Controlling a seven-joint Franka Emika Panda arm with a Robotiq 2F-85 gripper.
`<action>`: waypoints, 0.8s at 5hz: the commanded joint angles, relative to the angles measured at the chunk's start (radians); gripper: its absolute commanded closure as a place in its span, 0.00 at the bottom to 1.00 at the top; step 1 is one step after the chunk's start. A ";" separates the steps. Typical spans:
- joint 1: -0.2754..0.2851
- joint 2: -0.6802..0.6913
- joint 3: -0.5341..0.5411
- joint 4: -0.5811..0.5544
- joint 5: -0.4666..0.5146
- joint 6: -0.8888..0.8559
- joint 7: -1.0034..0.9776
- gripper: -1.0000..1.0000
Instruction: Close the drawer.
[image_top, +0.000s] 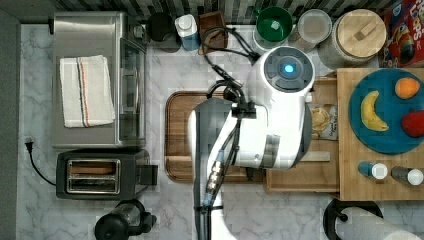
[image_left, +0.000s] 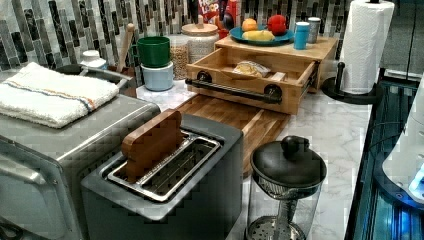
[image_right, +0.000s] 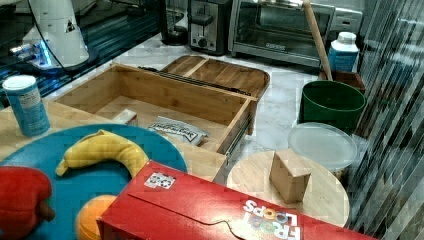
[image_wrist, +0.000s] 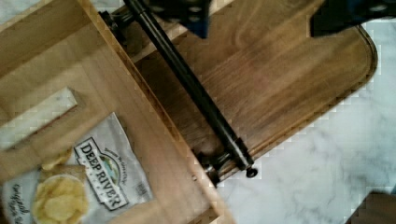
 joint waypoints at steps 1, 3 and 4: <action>0.078 -0.005 0.099 -0.100 -0.012 0.114 -0.296 1.00; 0.044 0.010 0.135 -0.186 -0.041 0.161 -0.340 1.00; 0.050 0.025 0.135 -0.250 -0.055 0.248 -0.335 1.00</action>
